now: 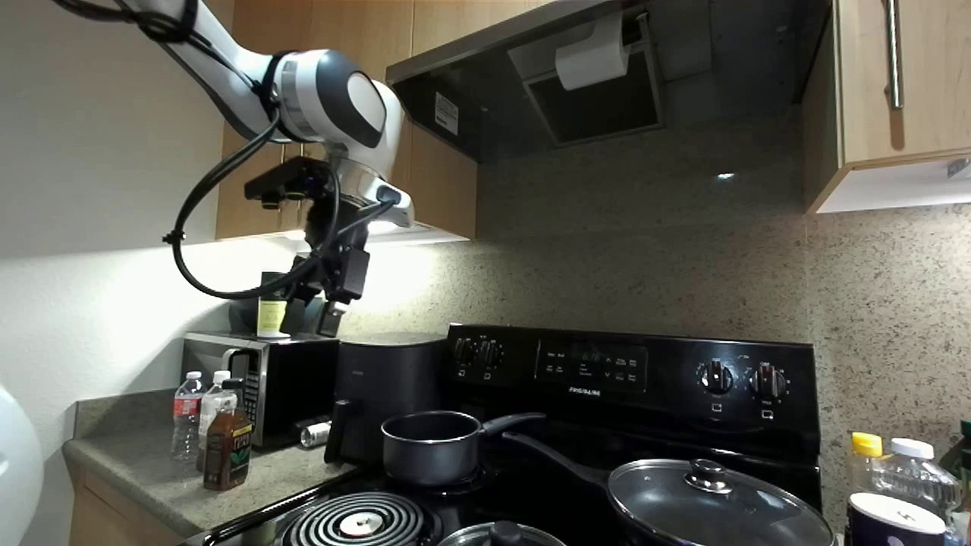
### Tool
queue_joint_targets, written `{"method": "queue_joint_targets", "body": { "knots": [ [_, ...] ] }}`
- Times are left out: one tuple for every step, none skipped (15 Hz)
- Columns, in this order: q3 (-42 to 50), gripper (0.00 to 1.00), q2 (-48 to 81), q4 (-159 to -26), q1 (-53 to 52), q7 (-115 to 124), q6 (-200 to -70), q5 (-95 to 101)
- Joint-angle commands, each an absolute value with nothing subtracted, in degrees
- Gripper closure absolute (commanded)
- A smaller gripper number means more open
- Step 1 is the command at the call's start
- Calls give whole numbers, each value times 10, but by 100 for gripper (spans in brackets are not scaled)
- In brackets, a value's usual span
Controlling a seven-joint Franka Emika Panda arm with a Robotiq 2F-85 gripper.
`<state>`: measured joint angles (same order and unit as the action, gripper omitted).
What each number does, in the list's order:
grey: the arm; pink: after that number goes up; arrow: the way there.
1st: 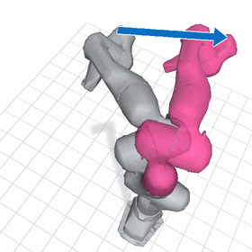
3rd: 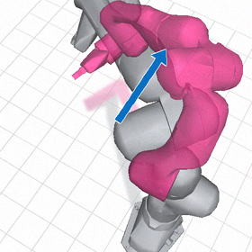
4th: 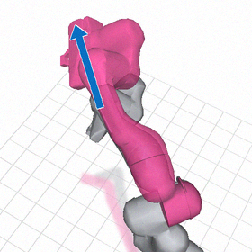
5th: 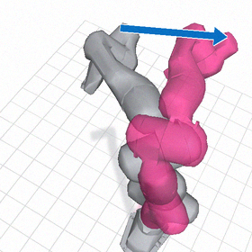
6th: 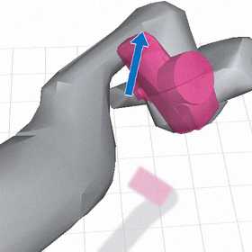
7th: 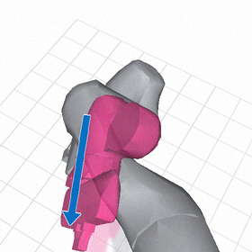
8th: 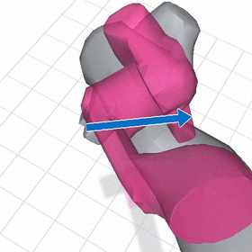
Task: Put the glass lid on top of the pot on the left
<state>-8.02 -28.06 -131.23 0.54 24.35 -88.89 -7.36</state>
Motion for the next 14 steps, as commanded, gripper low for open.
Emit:
{"method": "queue_joint_targets", "body": {
  "knots": [
    [-50,0,-220,-1323,33,235,-908,-56],
    [-40,0,-204,-1323,39,236,-908,-57],
    [-34,0,-188,-1321,44,247,-907,-56],
    [-29,0,-180,-1318,47,252,-903,-57],
    [-31,0,-200,-1324,38,244,-902,-61],
    [-25,0,-187,-1324,42,244,-903,-61],
    [-22,0,-179,-1322,43,244,-903,-61],
    [-22,0,-176,-1321,43,244,-903,-61],
    [-22,0,-175,-1321,42,244,-903,-61],
    [-22,0,-176,-1320,42,244,-903,-61],
    [-23,0,-176,-1319,42,244,-903,-61],
    [-23,0,-176,-1318,42,244,-903,-61],
    [-23,0,-176,-1318,42,244,-903,-61],
    [-15,0,-154,-1309,42,217,-904,-65]
  ]
}}
